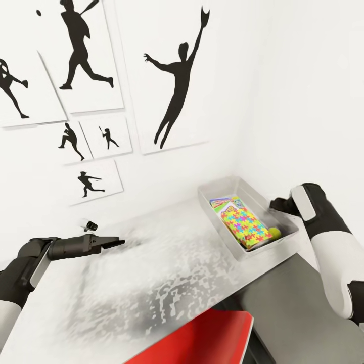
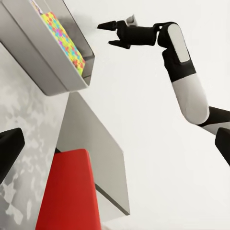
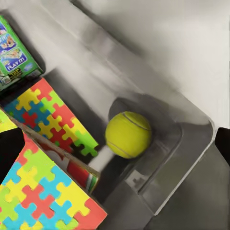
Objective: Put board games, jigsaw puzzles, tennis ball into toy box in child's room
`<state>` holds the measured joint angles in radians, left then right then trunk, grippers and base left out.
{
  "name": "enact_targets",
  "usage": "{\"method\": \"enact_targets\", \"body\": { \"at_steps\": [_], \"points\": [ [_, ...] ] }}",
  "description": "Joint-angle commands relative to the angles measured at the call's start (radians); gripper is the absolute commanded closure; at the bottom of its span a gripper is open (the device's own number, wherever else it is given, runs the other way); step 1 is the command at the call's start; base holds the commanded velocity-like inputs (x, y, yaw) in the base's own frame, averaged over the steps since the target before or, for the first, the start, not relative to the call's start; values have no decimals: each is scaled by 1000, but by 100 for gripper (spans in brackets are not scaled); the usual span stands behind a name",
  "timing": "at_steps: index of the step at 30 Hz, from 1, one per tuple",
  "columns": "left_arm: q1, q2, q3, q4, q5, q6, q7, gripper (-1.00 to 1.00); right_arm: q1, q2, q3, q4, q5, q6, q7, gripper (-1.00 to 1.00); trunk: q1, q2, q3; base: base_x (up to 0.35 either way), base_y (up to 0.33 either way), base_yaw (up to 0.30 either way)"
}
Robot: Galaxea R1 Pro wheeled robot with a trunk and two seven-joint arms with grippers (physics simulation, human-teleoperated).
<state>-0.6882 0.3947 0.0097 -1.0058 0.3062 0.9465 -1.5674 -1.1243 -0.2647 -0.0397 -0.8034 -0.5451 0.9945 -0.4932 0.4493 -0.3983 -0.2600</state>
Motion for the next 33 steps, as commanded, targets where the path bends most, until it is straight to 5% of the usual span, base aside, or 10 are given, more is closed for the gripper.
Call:
{"method": "enact_targets", "body": {
  "at_steps": [1, 6, 12, 18, 23, 26, 33],
  "points": [
    [-1, 1, 0, 0, 0, 11, -3, -100, 0, 0, -1, -47, -13, 24, -9, -100, 1, -2, 0, 0, 0, -89],
    [-1, 1, 0, 0, 0, 11, -3, -100, -1, -3, -4, -205, -68, 53, -7, -100, 1, -2, 7, 0, 0, -86],
    [-1, 4, 0, 1, 1, 11, -3, -100, 56, -12, -4, -260, -317, 53, -8, -100, 1, -2, 17, 0, 0, -81],
    [-1, 7, 1, 2, 1, 9, -3, -100, 191, -8, -2, -343, -448, 53, 5, -100, 1, -2, 26, 0, 0, -23],
    [-1, 8, 10, 3, 1, 9, -3, -100, 365, -2, -3, -472, -592, 53, 100, -100, 1, -2, 34, -1, 0, -2],
    [0, 13, 32, 3, 1, 9, -3, -100, 463, 0, -4, -549, -633, 53, 168, -100, 1, -2, 39, -55, 14, 0],
    [1, 34, 47, 3, 3, 9, -3, -100, 635, -2, -33, -664, -652, 53, 353, -100, 1, -2, 50, -56, 26, 0]
  ]
}}
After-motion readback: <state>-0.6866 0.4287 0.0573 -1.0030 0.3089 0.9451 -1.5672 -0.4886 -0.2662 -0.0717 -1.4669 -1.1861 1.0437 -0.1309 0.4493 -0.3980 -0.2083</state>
